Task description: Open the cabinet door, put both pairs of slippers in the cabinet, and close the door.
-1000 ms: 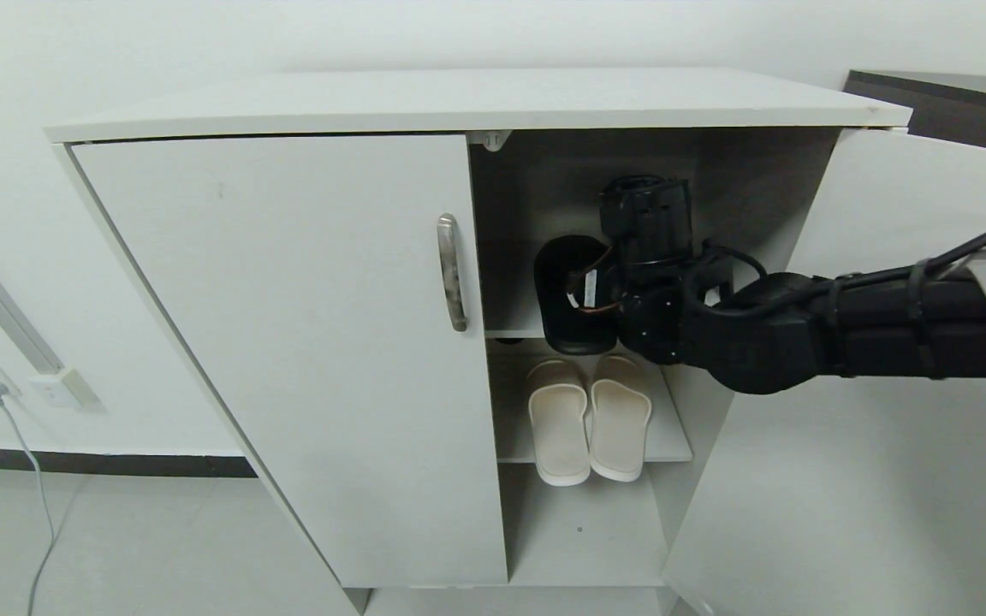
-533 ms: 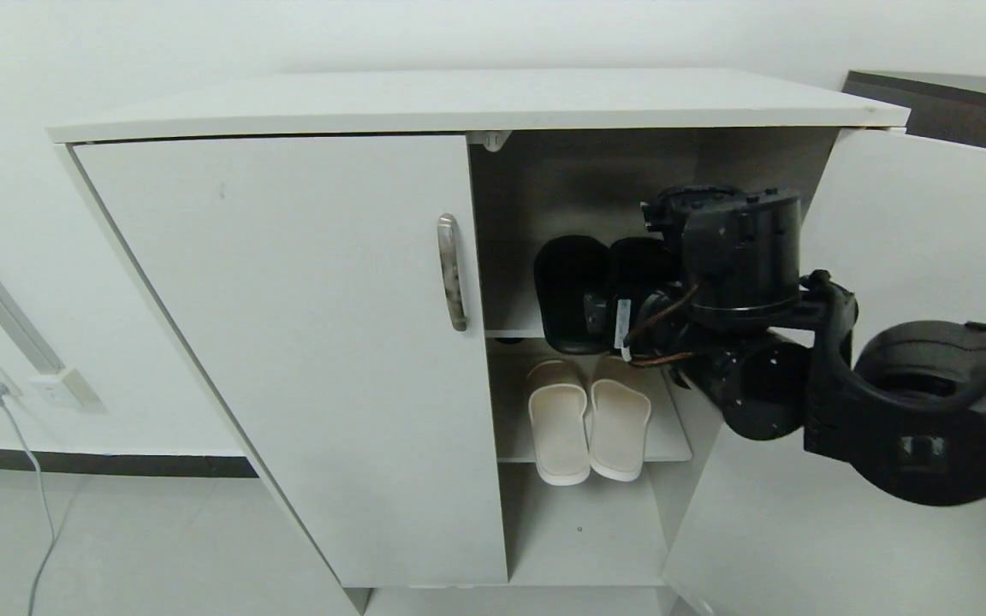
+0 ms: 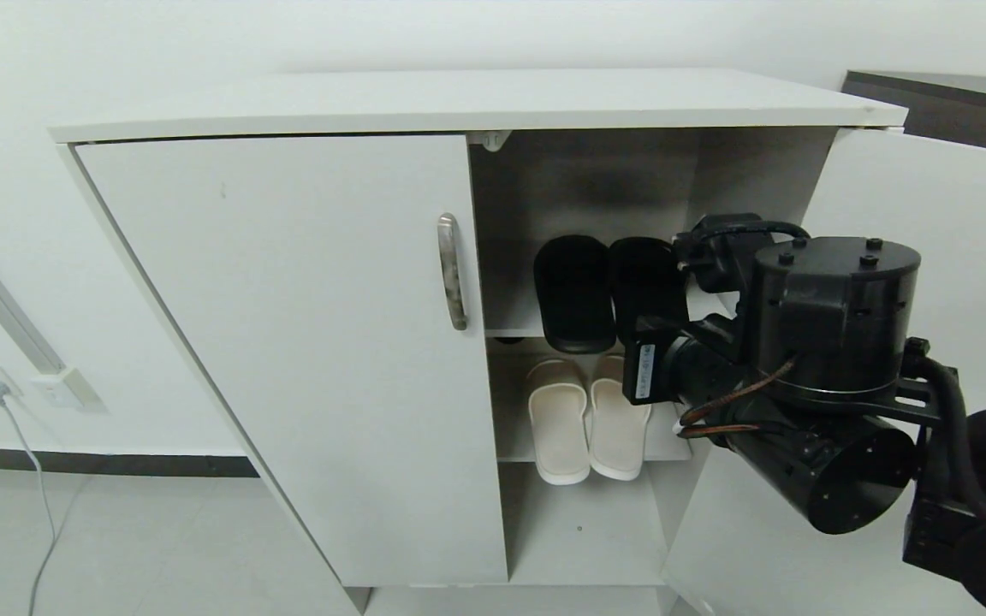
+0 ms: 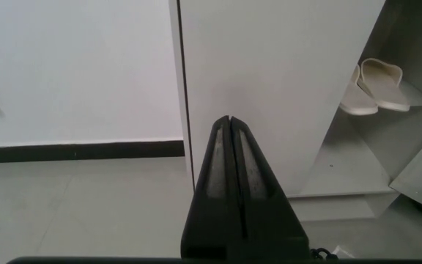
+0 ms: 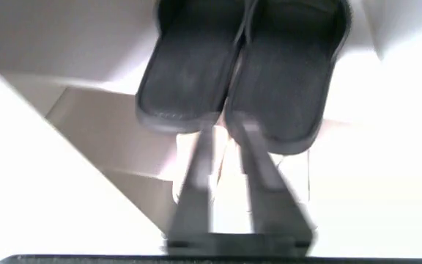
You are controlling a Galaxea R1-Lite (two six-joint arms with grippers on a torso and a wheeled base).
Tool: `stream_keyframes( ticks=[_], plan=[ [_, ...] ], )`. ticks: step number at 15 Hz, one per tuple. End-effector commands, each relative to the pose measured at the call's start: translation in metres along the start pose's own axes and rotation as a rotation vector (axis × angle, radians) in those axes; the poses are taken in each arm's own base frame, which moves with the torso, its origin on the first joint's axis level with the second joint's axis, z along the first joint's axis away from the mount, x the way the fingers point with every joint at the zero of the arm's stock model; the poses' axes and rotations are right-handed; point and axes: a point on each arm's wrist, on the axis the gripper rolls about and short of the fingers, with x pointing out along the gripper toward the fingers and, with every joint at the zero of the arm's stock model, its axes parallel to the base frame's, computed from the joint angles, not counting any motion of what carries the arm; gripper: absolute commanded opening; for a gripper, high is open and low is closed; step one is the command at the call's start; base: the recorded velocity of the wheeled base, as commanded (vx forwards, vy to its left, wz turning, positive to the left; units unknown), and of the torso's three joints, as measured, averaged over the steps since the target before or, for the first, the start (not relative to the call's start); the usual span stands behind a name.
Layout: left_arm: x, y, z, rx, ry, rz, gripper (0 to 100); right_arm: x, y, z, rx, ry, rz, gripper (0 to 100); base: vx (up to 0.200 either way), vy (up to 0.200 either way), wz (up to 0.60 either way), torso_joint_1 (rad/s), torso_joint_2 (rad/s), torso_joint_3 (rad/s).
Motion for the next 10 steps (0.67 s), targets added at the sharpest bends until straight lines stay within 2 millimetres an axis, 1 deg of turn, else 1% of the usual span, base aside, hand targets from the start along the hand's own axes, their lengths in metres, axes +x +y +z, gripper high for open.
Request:
stream_keyframes(
  ticks=[1,4,6,10],
  plan=[
    [0.0001,0.0000,-0.0002,0.000,0.002,0.000,0,-0.0009,0.0039,-0.0023,-0.004,0.004,0.009,0,0.000,0.000,0.00,0.000,0.00,0.000],
    [0.0001,0.0000,0.0000,0.000,0.001,0.000,0,-0.0030,0.0068,-0.0046,-0.009,0.011,0.021,0,0.000,0.000,0.00,0.000,0.00,0.000],
    [0.0001,0.0000,0.0000,0.000,0.001,0.000,0,-0.0036,0.0069,-0.0045,-0.007,0.010,0.022,0,-0.200,0.000,0.00,0.002,0.00,0.002],
    [0.0001,0.0000,0.0000,0.000,0.001,0.000,0,-0.0044,0.0073,-0.0103,-0.023,0.025,0.025,0,-0.200,0.000,0.00,0.006,0.00,0.001]
  ],
)
